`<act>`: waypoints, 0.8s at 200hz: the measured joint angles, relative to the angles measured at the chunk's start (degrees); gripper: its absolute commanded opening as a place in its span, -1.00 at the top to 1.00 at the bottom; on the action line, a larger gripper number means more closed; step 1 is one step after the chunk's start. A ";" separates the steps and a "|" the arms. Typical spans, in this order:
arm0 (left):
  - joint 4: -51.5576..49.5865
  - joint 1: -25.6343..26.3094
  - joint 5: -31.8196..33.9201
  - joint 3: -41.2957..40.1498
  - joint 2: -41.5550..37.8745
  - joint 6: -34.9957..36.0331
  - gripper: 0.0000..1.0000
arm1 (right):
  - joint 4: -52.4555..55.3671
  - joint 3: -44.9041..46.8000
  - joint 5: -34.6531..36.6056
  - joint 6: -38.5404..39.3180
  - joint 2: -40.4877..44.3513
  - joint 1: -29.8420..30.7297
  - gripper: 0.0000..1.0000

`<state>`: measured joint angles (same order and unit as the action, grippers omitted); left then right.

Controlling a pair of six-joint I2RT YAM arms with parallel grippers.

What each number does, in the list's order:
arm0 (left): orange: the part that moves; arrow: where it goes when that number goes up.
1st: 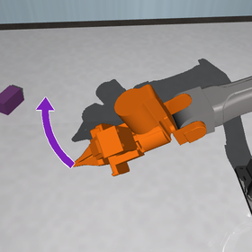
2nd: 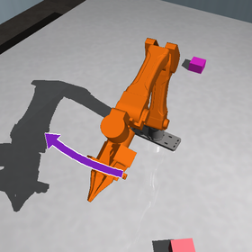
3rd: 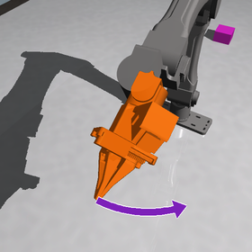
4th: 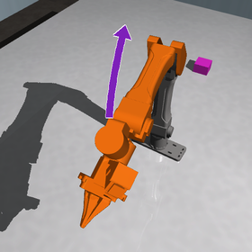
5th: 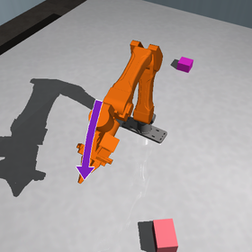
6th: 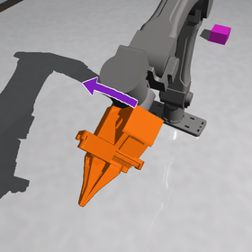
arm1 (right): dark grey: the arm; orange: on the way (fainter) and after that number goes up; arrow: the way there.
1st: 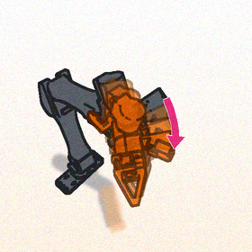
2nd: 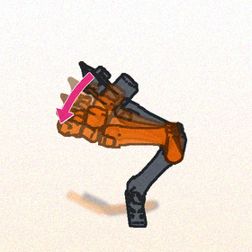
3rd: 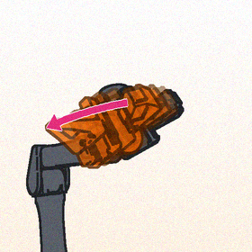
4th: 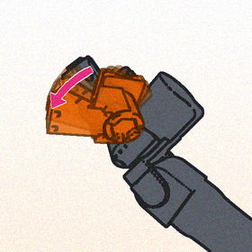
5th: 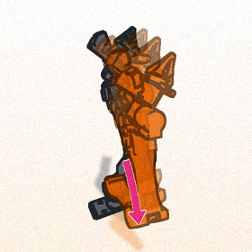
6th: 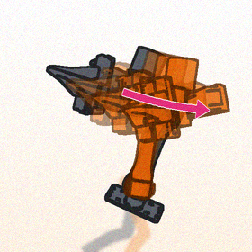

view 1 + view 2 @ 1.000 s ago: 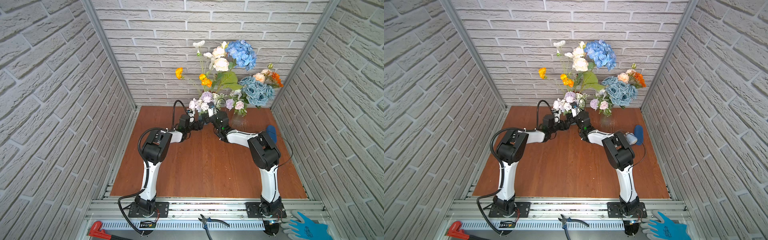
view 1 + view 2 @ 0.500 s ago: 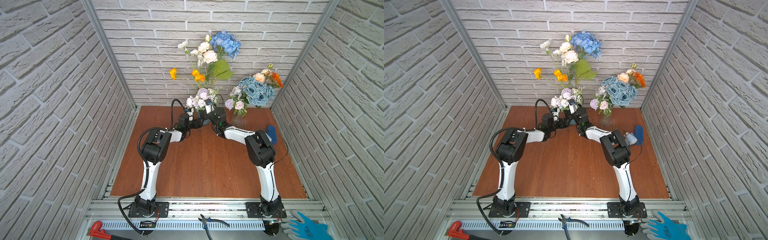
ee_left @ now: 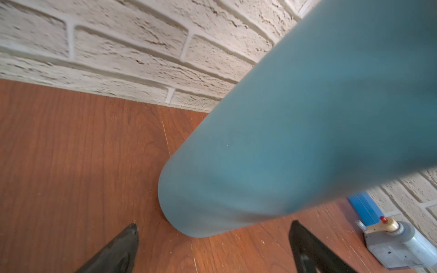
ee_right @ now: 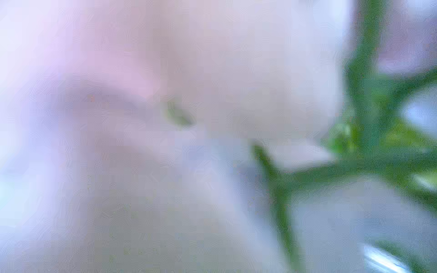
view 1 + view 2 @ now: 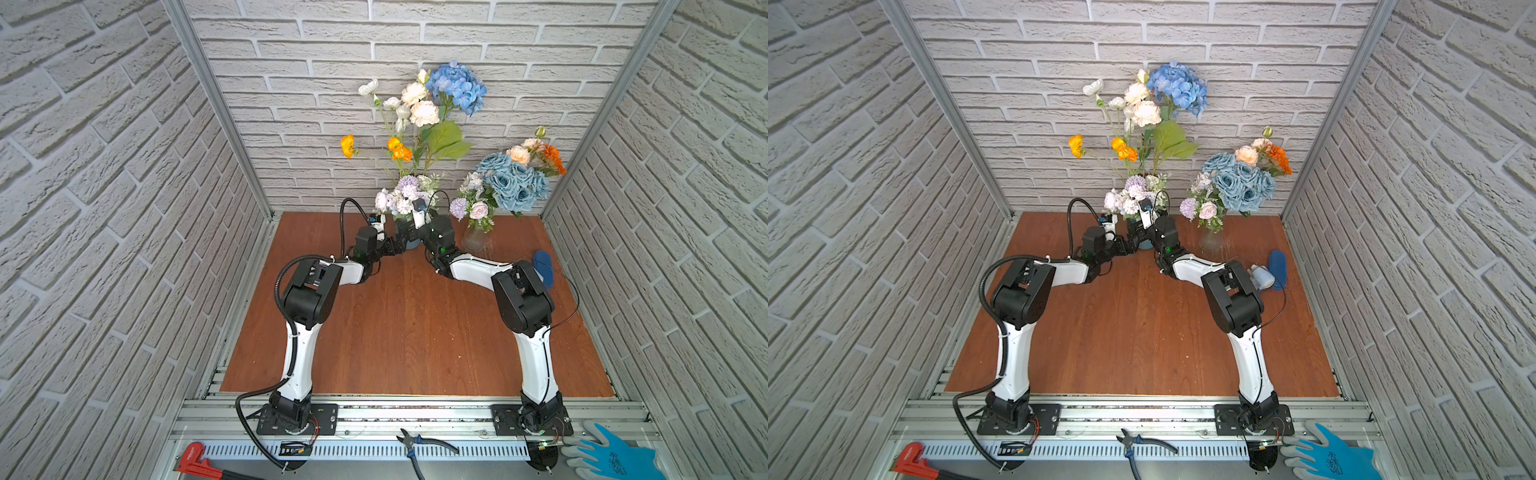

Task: Arrange flowers in a vase
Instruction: Place the vase at the top-center of the table.

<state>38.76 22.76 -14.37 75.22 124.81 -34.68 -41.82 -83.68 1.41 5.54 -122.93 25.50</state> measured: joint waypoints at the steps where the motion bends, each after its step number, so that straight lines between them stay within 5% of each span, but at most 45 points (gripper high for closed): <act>1: 0.02 -0.02 0.00 -0.04 -0.07 0.00 -0.96 | 0.00 0.28 -0.02 -0.02 0.26 0.00 -0.99; 160: 3.56 -0.24 1.51 -17.03 -17.33 -0.42 -0.97 | -0.28 32.92 -1.46 -2.75 28.13 0.39 -0.99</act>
<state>42.33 22.52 -12.86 58.19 107.48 -35.09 -42.11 -50.76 -0.05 2.79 -94.80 25.89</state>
